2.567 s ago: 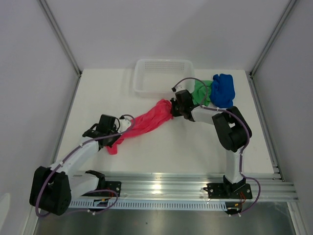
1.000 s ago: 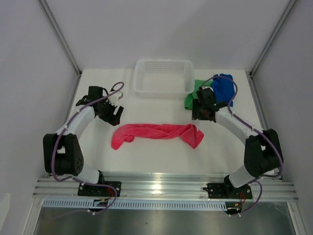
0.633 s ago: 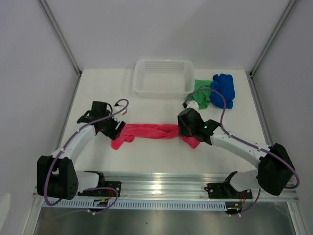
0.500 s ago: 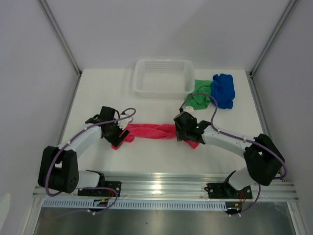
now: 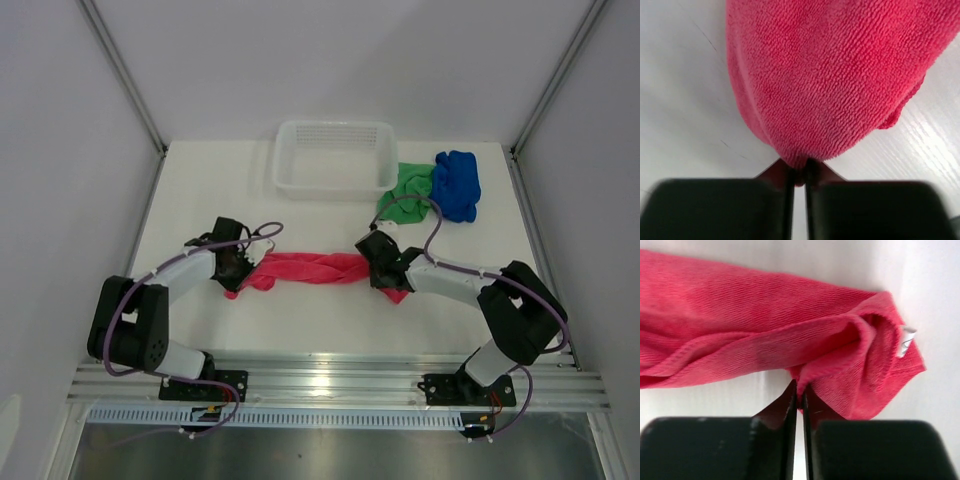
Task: Roll the towels
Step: Flatten the towel
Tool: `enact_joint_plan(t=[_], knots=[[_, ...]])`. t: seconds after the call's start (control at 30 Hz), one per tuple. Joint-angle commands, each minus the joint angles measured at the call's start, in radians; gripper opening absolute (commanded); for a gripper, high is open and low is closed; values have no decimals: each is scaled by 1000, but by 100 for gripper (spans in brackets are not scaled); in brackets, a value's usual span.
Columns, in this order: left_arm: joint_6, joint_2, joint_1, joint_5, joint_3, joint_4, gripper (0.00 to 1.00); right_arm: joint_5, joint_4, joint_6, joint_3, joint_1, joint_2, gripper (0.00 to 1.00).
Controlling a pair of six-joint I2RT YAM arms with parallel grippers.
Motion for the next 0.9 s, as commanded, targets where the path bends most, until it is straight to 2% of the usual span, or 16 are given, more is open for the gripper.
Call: enact_joint_plan(t=[0.0, 0.03, 0.23, 0.4, 0.53, 0.7, 0.8, 0.87], knots=[[13, 13, -1, -35, -6, 29, 1, 35, 4, 4, -12, -13, -53, 4], [17, 1, 1, -46, -15, 29, 1, 42, -11, 3, -13, -15, -74, 0], [25, -168, 60, -17, 4, -44, 1, 68, -145, -22, -19, -39, -301, 0], [46, -375, 145, 86, 122, -227, 1, 52, -264, -83, 20, -36, -502, 0], [85, -466, 165, 122, 216, -342, 1, 44, -355, -112, 96, -36, -617, 0], [119, -480, 191, 143, 282, -420, 1, -14, -401, -157, 145, -30, -711, 0], [129, -434, 198, 97, 270, -342, 1, -53, -367, -169, 111, -30, -739, 0], [131, -331, 198, 75, 277, -266, 1, -89, -302, -180, 78, -29, -734, 0]])
